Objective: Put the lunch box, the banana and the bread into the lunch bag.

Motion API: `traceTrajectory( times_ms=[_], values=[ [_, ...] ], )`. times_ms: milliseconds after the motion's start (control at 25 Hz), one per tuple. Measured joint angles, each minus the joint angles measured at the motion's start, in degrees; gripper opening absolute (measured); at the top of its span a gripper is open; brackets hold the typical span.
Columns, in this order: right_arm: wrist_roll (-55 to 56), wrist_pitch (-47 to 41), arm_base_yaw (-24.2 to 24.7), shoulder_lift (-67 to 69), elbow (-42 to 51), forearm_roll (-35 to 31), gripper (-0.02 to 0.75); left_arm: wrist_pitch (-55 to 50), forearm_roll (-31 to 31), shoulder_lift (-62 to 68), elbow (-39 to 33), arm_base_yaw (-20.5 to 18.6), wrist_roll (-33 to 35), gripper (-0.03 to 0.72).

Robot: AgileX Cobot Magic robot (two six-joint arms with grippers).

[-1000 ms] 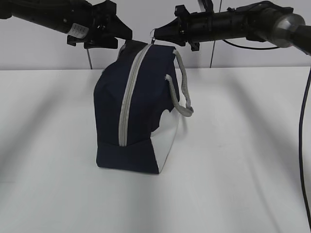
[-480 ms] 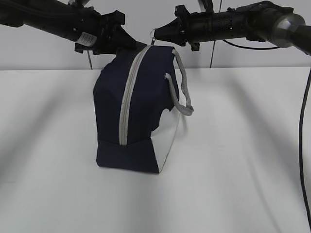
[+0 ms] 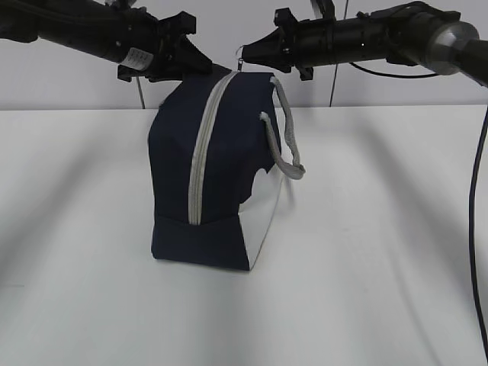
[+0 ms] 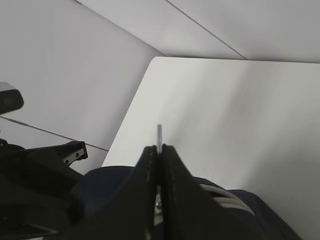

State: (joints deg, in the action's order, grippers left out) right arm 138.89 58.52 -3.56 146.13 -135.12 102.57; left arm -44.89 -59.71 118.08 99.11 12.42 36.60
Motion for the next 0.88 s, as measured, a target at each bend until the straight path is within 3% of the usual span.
traceTrajectory(
  times_ms=[160,240,560,880],
  values=[
    [0.00,0.00,0.00,0.00,0.00,0.00,-0.016,-0.24,0.03,0.00,0.00,0.00,0.57,0.071],
    [0.00,0.00,0.00,0.00,0.00,0.00,-0.016,-0.30,0.06,0.00,0.00,0.00,1.06,0.035],
    [3.18,-3.27,0.00,0.00,0.00,0.12,-0.016,-1.12,-1.70,0.00,0.00,0.00,6.84,0.029],
    [10.28,-4.77,0.00,0.00,0.00,4.81,-0.016,-1.73,-2.50,-0.06,0.00,0.00,8.51,0.029]
  ],
)
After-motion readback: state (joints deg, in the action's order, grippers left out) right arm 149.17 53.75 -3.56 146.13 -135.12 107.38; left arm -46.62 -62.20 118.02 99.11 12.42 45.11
